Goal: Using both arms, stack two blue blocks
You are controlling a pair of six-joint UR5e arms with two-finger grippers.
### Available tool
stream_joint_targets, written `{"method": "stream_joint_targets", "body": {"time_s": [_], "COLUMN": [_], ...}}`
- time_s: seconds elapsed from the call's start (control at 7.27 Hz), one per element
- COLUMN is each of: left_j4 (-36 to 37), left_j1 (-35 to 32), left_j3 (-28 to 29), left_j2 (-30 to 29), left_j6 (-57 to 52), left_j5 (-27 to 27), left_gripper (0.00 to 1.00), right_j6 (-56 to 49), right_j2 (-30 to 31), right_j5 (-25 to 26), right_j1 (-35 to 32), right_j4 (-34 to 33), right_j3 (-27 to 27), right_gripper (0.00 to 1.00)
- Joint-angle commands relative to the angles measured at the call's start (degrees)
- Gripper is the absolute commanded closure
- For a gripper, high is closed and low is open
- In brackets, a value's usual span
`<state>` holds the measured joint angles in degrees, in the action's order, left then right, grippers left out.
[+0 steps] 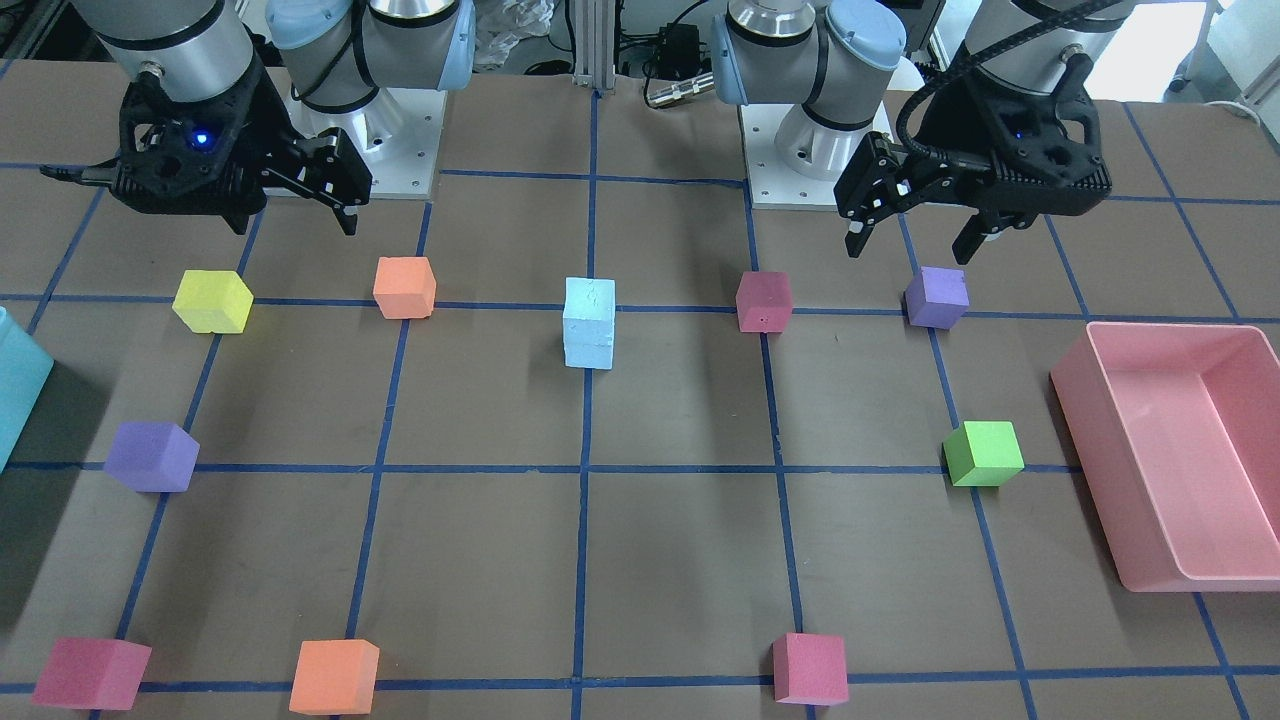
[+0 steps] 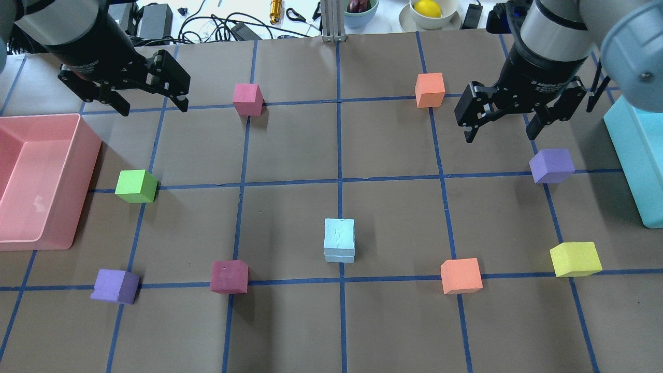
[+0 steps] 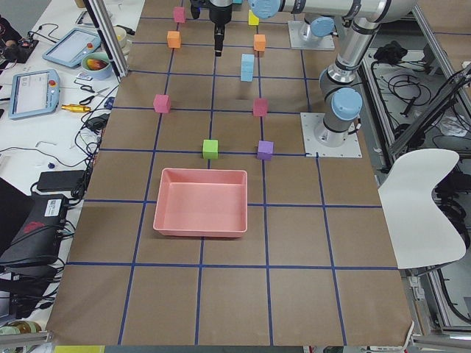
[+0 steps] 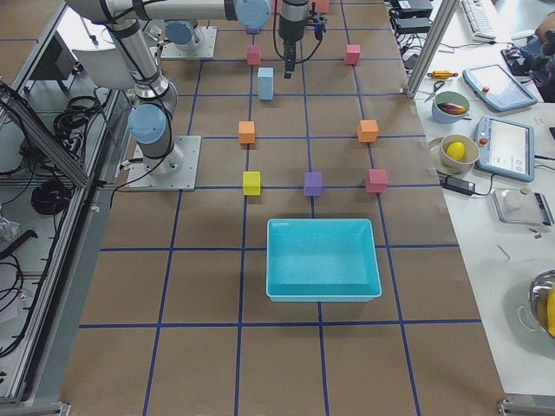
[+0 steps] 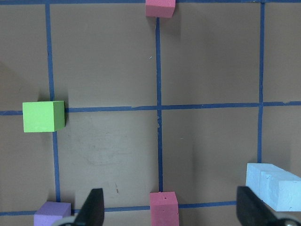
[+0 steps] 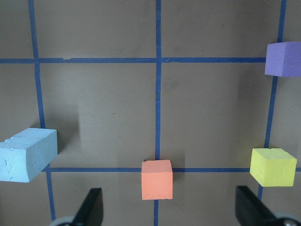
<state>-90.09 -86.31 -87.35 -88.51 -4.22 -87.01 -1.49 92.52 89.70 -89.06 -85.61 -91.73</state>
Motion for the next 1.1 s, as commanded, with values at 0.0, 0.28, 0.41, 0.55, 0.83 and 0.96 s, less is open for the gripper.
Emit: {"method": "stream_joint_targets", "body": {"time_s": [0.0, 0.28, 0.41, 0.55, 0.83, 0.96], "left_j4": [-0.3, -0.4, -0.9, -1.1, -1.1, -1.1], "left_j1": [-0.2, -0.3, -0.4, -0.4, -0.4, -0.4], "left_j3": [0.0, -0.1, -0.1, 0.0, 0.0, 0.0], "left_j2": [0.0, 0.1, 0.1, 0.0, 0.0, 0.0], "left_j6": [0.0, 0.0, 0.0, 0.0, 0.0, 0.0], "left_j5": [0.0, 0.0, 0.0, 0.0, 0.0, 0.0], "left_gripper": [0.0, 0.0, 0.0, 0.0, 0.0, 0.0], "right_j6": [0.0, -0.3, -0.4, -0.5, -0.5, -0.6], "right_j2": [-0.1, -0.1, -0.1, -0.1, -0.1, -0.1], "right_j5": [-0.1, 0.2, 0.6, 0.7, 0.7, 1.0], "right_j1": [0.0, 0.0, 0.1, 0.1, 0.2, 0.2], "right_j4": [0.0, 0.0, 0.0, 0.0, 0.1, 0.0], "right_j3": [0.0, -0.1, -0.1, -0.2, -0.4, -0.4], "right_gripper": [0.0, 0.0, 0.0, 0.0, 0.0, 0.0]}}
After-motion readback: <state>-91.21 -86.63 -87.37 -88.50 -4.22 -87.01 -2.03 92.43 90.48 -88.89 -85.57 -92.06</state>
